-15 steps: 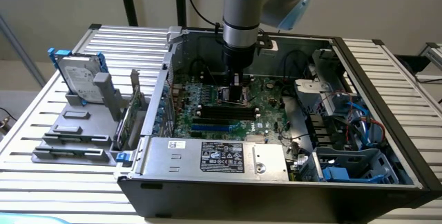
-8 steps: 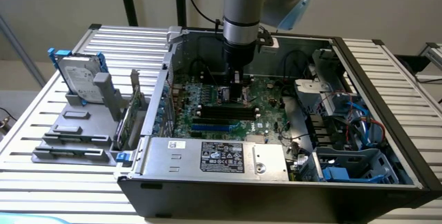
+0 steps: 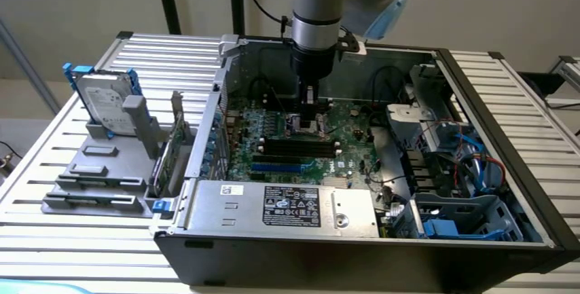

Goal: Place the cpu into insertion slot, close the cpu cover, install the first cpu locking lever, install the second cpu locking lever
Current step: 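Place the cpu into insertion slot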

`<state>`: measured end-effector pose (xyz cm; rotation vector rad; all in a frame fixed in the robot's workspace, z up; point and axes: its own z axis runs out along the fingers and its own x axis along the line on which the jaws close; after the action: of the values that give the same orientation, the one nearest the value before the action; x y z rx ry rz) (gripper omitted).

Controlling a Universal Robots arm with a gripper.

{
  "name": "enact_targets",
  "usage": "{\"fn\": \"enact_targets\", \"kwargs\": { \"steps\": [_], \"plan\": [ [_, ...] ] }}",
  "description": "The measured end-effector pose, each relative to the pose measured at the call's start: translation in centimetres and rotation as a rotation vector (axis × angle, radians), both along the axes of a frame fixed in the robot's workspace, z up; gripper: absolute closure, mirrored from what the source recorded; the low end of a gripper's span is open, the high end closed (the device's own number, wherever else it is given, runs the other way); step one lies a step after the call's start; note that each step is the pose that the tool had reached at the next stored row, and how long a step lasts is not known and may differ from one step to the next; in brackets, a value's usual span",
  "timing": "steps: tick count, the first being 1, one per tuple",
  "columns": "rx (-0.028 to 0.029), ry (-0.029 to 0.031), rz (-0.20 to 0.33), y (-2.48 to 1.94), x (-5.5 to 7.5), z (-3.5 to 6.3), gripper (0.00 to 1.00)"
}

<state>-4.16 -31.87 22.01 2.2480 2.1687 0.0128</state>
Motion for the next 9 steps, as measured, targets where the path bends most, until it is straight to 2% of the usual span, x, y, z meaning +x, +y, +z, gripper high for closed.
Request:
{"fn": "enact_targets", "kwargs": {
  "steps": [1, 2, 4, 5, 7, 8, 9],
  "plan": [
    [0.0014, 0.0000, 0.000, -0.02, -0.1, 0.14, 0.53],
    [0.0033, -0.0001, 0.000, -0.05, -0.4, 0.27, 0.53],
    [0.0079, -0.0002, 0.000, -0.16, -0.9, 0.46, 0.64],
    [0.0101, -0.0003, 0.000, -0.22, -1.3, 0.57, 0.64],
    [0.0136, -0.0007, 0.000, -0.36, -1.9, 0.76, 0.76],
    [0.0152, -0.0012, 0.000, -0.44, -2.3, 0.86, 0.76],
    [0.0164, -0.0014, 0.000, -0.53, -2.6, 0.94, 0.88]
  ]
}}
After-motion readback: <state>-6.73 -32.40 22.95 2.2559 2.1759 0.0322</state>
